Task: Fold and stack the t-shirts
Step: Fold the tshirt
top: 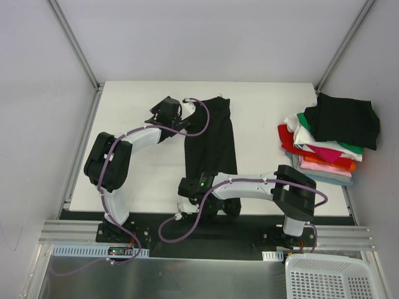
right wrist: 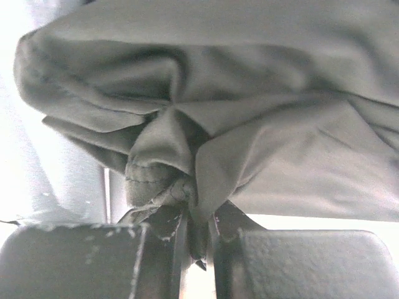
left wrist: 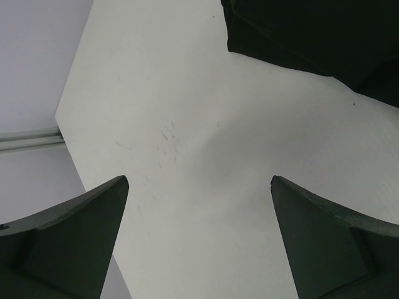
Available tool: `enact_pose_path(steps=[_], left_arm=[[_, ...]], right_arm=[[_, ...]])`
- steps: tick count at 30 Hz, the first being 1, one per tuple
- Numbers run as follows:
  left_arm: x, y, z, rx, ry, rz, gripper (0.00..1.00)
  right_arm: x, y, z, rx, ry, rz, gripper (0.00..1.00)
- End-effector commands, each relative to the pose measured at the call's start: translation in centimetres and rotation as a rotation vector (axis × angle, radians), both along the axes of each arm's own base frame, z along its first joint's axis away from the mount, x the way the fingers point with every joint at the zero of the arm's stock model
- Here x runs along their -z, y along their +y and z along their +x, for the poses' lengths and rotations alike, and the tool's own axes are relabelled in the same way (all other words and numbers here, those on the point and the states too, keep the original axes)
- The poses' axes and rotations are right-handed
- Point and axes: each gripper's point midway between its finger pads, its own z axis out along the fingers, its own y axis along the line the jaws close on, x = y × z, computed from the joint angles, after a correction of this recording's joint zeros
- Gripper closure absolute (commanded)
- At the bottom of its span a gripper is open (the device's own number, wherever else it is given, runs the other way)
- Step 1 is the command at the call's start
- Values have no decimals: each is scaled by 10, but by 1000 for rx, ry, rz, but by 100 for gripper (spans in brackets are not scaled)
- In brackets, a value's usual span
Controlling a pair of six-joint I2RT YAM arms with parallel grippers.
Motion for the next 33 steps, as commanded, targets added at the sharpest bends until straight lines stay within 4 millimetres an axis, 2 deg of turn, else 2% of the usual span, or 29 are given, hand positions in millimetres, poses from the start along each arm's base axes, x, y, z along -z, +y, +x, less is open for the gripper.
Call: enact_pose_path(steps=[1,7,14,22,33], left_arm=[[-11,-4,0,-18,-41,-34,1],[-7,-5,1,-16,-41,-31,1],[-3,-5,1,-14,-40,-27,1],[-3,-5,1,-10,-41,-27,1],[-3,-5,2,-6,-43,-19,1]], right_arm=[[-40,8,27,40,-140,69,99],[-61,12,43,66,-209,92,99],[-74,9,59,99,-231,96,99],[-69,8,83,132,-213,79,99],[-45,11,121,135,-179,28,99]])
